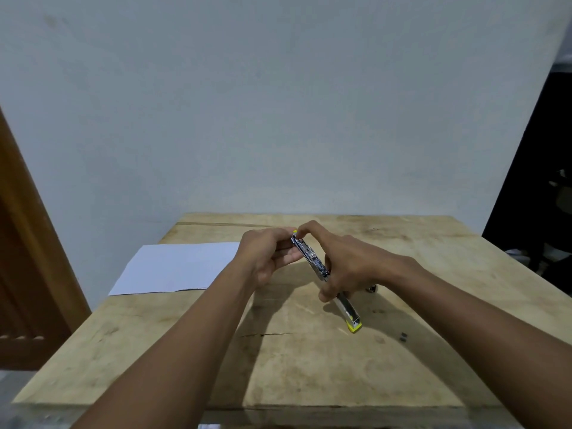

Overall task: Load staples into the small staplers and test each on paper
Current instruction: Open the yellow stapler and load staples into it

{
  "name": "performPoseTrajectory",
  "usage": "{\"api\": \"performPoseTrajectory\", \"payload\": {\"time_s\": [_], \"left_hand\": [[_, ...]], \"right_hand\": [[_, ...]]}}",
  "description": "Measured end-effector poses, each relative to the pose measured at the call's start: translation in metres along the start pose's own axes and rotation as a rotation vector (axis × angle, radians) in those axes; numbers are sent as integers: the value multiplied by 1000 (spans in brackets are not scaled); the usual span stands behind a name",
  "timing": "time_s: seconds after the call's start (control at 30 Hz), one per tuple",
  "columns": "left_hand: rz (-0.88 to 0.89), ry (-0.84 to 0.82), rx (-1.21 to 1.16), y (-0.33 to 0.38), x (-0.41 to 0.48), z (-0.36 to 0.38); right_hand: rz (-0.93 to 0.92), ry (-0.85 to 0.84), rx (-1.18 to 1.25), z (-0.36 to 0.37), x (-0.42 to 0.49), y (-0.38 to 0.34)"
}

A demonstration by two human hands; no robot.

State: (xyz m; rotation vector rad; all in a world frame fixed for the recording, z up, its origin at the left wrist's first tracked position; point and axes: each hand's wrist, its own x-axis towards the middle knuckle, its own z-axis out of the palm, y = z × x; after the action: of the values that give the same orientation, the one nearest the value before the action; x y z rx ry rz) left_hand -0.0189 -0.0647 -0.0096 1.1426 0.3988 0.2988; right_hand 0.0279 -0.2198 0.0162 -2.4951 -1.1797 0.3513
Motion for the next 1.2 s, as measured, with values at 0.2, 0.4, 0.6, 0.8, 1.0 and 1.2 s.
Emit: {"api": "performPoseTrajectory", "payload": {"time_s": [0.2, 0.4, 0.6, 0.8, 1.0, 1.2], "left_hand": [[-9, -12, 6, -1, 0, 1], [-10, -32, 19, -3, -2, 2], [8, -45, 46, -6, -3, 5], [15, -19, 41, -7, -4, 5], [-3, -42, 15, -7, -4, 4], [-2, 4, 0, -7, -2, -1]], "right_hand": [[19, -27, 28, -4, 1, -1], [49, -45, 65, -5, 2, -1], [45, -12, 40, -6, 5, -1], [13, 47, -50, -5, 8, -1], [15, 61, -85, -7, 8, -1], [4, 145, -99, -5, 7, -4]]}}
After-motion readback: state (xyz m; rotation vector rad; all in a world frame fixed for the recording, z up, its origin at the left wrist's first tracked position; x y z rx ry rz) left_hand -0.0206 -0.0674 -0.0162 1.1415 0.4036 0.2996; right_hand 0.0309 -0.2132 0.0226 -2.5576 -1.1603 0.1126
